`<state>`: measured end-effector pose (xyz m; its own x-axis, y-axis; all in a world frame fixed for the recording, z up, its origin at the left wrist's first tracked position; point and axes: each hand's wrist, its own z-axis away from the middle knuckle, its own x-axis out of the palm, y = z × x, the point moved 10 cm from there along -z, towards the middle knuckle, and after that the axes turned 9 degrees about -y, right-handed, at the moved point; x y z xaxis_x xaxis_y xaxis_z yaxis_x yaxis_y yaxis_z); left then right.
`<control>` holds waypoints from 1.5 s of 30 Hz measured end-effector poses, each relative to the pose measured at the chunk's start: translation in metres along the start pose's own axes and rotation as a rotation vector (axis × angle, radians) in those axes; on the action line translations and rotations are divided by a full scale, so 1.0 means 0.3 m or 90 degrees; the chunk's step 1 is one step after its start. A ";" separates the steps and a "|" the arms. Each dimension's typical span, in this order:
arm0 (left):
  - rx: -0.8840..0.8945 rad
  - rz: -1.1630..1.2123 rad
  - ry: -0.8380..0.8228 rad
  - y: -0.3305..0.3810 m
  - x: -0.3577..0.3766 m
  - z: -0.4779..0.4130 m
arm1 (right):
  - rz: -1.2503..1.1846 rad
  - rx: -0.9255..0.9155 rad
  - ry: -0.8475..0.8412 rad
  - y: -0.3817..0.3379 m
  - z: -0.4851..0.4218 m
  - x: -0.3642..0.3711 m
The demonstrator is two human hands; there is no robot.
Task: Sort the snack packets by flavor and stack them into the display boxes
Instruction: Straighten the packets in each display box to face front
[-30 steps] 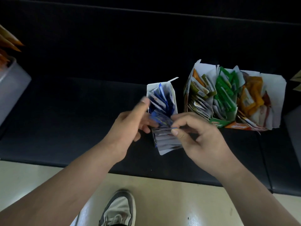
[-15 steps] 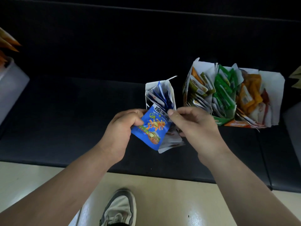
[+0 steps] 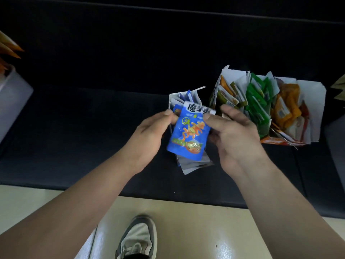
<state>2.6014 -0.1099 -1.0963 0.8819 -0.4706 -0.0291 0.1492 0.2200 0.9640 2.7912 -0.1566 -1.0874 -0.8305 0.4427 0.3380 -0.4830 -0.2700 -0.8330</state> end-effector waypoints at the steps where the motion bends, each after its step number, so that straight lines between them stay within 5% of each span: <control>1: 0.014 -0.056 0.002 0.021 -0.002 0.003 | -0.011 -0.019 -0.017 -0.027 -0.002 0.011; 7: 0.055 -0.361 -0.078 0.061 0.012 -0.044 | 0.216 -0.272 -0.049 -0.230 0.022 0.046; 11: 0.106 -0.376 -0.045 0.066 0.023 -0.081 | 0.296 -0.346 -0.072 -0.252 0.044 0.066; 29: 0.099 -0.294 0.017 0.046 -0.018 -0.033 | 0.467 -0.234 -0.079 -0.053 -0.020 0.012; 33: 0.138 -0.276 0.009 0.040 -0.009 -0.029 | 0.487 -0.267 -0.161 -0.047 0.003 0.052; 45: 0.176 -0.251 0.097 0.053 -0.039 -0.022 | 0.727 -0.356 -0.189 -0.017 0.011 0.103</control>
<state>2.5963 -0.0953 -1.0824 0.8404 -0.3375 -0.4240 0.3789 -0.1934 0.9050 2.7671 -0.1443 -1.0713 -0.7565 -0.0224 -0.6536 0.6518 0.0561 -0.7563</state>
